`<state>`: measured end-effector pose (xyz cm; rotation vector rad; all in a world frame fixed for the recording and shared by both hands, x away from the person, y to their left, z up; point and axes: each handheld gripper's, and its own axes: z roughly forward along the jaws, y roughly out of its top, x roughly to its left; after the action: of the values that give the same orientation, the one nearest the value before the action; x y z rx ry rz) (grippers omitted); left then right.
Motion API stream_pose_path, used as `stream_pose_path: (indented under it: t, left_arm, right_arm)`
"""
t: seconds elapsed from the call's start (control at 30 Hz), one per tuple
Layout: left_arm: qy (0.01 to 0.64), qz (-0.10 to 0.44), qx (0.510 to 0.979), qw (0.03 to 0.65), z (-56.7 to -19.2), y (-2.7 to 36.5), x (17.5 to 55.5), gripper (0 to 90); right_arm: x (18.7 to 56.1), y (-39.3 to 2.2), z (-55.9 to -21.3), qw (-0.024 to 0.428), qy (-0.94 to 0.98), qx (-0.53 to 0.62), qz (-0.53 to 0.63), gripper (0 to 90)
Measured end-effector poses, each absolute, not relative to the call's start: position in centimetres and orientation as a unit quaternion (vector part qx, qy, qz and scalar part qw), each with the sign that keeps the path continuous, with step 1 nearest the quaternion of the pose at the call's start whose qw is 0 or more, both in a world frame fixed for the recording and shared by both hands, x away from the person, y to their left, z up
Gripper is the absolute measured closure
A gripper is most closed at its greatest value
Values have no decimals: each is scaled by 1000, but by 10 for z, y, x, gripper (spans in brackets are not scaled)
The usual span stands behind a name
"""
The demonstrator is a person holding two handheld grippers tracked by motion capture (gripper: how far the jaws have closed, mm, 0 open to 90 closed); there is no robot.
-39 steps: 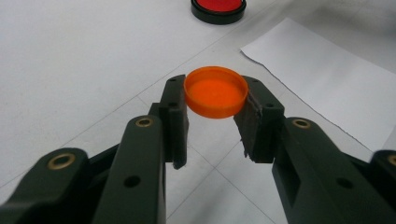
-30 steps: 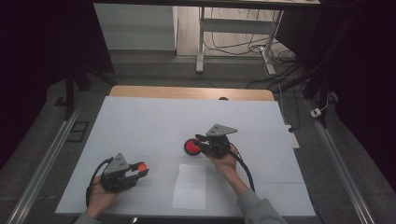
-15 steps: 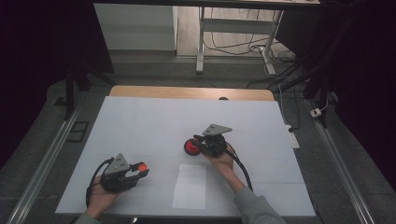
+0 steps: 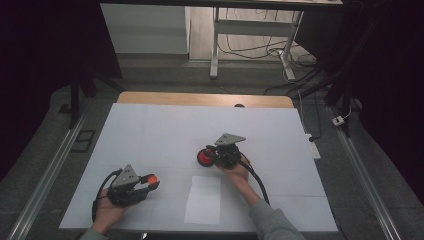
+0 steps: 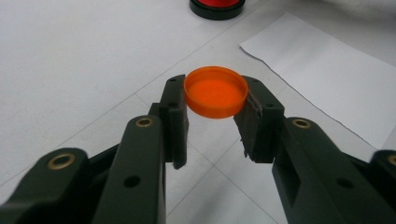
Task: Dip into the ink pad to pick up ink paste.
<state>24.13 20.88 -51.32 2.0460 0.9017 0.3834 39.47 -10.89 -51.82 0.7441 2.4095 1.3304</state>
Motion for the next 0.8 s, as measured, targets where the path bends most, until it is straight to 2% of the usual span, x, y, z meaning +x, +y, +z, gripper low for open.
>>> stream_pose_path:
  t: [0.8]
  left_arm:
    - [363, 155, 815, 424, -513, 210, 241, 649]
  right_arm:
    - [394, -105, -526, 159, 846, 249, 443, 723]
